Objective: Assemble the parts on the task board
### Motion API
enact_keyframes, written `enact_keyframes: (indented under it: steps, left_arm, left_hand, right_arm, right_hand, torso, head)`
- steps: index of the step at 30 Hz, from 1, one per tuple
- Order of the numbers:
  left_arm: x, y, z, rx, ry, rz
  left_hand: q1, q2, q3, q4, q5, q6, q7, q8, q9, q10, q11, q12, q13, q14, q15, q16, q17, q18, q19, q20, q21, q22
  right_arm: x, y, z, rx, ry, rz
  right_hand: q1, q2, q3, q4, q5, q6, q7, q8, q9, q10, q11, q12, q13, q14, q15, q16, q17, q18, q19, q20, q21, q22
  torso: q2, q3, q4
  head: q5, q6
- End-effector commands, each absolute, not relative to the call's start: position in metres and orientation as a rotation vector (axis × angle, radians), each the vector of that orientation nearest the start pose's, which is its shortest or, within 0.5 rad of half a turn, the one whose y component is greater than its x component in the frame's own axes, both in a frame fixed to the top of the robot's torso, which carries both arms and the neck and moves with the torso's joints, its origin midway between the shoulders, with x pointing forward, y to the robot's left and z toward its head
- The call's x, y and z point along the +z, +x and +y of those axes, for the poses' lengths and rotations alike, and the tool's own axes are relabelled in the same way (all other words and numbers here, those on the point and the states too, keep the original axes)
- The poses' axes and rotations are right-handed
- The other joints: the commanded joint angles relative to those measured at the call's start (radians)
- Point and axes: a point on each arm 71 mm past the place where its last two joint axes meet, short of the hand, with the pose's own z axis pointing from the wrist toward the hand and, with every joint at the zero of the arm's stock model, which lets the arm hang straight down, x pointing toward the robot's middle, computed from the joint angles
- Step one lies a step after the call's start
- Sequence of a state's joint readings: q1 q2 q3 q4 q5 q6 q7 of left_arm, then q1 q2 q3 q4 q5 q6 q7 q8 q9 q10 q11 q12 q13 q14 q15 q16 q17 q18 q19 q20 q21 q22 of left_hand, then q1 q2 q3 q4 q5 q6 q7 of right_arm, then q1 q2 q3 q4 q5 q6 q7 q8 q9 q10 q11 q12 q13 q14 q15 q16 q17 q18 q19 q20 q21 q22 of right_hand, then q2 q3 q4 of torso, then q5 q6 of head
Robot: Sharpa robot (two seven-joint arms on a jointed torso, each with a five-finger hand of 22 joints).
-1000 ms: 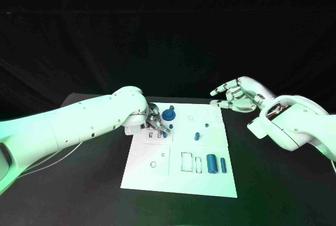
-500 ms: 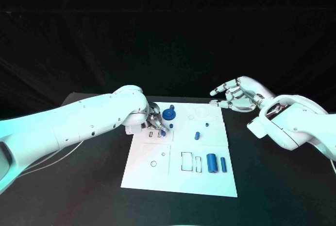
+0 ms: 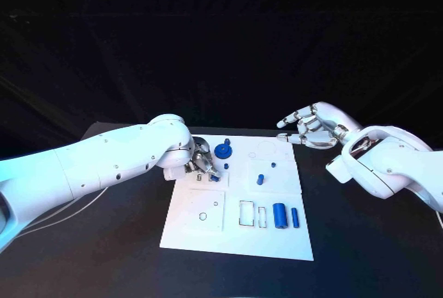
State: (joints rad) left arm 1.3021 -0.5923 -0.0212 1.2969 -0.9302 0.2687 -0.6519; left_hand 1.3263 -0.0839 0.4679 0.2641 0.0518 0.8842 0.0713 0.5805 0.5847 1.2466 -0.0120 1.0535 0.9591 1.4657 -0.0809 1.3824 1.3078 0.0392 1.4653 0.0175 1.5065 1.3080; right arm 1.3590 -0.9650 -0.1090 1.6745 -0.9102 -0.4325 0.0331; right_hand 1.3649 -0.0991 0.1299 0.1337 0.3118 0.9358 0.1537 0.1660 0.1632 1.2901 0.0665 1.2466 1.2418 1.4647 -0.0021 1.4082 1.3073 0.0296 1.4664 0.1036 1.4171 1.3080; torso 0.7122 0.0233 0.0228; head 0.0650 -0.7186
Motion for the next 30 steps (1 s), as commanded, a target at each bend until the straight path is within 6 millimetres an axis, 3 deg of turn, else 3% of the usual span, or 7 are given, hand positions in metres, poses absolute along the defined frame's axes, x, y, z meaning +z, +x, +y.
enact_keyframes:
  steps: [1,2,11,30]
  left_arm:
    - [-0.189,0.521,0.157,-0.431,-0.268,2.420]
    - [-0.188,0.520,0.159,-0.434,-0.273,2.412]
    - [-0.180,0.514,0.169,-0.432,-0.295,2.306]
    - [-0.192,0.508,0.165,-0.346,-0.198,2.223]
  left_hand:
    - [-0.023,-0.003,0.202,-0.177,0.002,-0.004,-0.004,0.008,0.009,0.009,0.000,0.001,-0.001,0.047,0.008,-0.007,0.056,-0.011,0.043,0.005,0.003,0.134]
    - [-0.046,-0.013,0.235,-0.188,0.003,-0.006,-0.003,0.015,0.019,0.012,0.001,0.004,0.002,0.047,0.008,-0.007,0.057,-0.011,0.043,0.005,0.003,0.134]
    - [-0.080,-0.031,0.302,-0.221,0.006,-0.001,-0.008,0.035,0.041,0.039,-0.002,0.037,0.036,0.048,0.005,-0.008,0.059,-0.013,0.048,0.004,0.008,0.145]
    - [-0.101,-0.044,0.337,-0.237,0.015,0.003,-0.011,0.047,0.054,0.058,-0.005,0.062,0.062,0.049,0.002,-0.008,0.061,-0.013,0.048,0.001,0.008,0.145]
  right_arm:
    - [-0.122,0.473,-0.220,0.974,0.254,1.583]
    - [-0.122,0.473,-0.220,0.973,0.255,1.583]
    - [-0.122,0.473,-0.222,0.972,0.258,1.581]
    - [-0.122,0.473,-0.222,0.973,0.255,1.583]
  right_hand:
    - [0.000,0.005,0.002,0.005,0.006,-0.008,0.000,0.005,-0.001,-0.009,0.000,-0.006,-0.001,0.051,-0.007,-0.005,0.058,0.010,0.015,-0.006,-0.004,0.157]
    - [0.000,0.005,0.002,0.005,0.006,-0.008,0.000,0.005,-0.001,-0.009,0.000,-0.006,-0.001,0.051,-0.007,-0.005,0.058,0.010,0.015,-0.006,-0.004,0.157]
    - [-0.001,0.005,0.001,0.007,0.007,-0.008,0.000,0.005,-0.002,-0.010,0.001,-0.006,-0.002,0.051,-0.007,-0.005,0.058,0.010,0.015,-0.006,-0.004,0.156]
    - [-0.001,0.005,0.001,0.007,0.007,-0.008,0.000,0.005,-0.002,-0.010,0.001,-0.006,-0.002,0.051,-0.007,-0.005,0.058,0.010,0.015,-0.006,-0.004,0.156]
  torso:
    - [0.000,0.0006,0.0014]
    - [0.000,0.0006,0.0014]
    - [0.001,0.0002,0.0012]
    - [0.002,-0.0005,0.0002]
  head:
    - [0.003,0.000]
    - [0.003,0.000]
    - [0.009,-0.001]
    - [0.011,-0.004]
